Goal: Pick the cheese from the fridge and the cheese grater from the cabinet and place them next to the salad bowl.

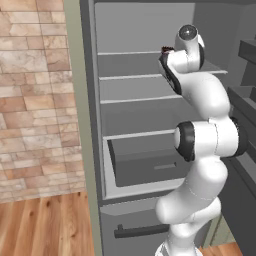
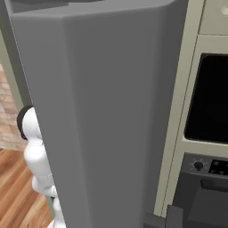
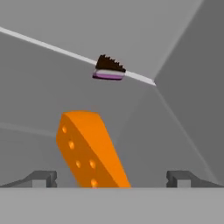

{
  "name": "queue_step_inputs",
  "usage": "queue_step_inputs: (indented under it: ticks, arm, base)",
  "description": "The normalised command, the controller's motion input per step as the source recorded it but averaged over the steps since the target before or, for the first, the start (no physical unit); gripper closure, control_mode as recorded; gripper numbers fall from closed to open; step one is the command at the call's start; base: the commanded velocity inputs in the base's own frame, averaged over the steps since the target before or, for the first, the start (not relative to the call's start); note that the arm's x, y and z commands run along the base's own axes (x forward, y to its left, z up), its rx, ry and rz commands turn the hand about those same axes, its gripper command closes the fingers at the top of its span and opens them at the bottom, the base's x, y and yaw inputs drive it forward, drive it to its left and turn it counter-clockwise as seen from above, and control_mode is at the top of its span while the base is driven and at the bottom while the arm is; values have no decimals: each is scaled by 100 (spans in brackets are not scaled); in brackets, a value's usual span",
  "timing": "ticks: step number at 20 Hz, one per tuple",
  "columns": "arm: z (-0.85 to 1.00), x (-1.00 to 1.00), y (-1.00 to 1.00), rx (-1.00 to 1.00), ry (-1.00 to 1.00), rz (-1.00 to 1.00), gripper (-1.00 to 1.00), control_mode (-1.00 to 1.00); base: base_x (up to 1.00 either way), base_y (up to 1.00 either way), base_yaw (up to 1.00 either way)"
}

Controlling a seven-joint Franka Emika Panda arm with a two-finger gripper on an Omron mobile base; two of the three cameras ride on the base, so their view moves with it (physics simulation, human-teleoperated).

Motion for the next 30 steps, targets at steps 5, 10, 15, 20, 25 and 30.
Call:
queue_step_inputs:
  ticks: [5, 10, 15, 20, 25, 30]
  arm:
    - [0, 25, -1, 0, 4, 2, -100, -100]
    - [-1, 14, -1, 0, 9, 0, -100, -100]
    - [-7, 11, -1, 0, 9, 0, -100, -100]
    - [-19, 2, 0, 0, 10, 0, -100, -100]
    - [-30, 0, 4, 4, 7, 0, -100, -100]
    - [-27, 0, 16, 1, 1, 5, 100, -100]
  base:
    - [0, 0, 0]
    - [0, 0, 0]
    - [0, 0, 0]
    - [0, 0, 0]
    - [0, 0, 0]
    - [0, 0, 0]
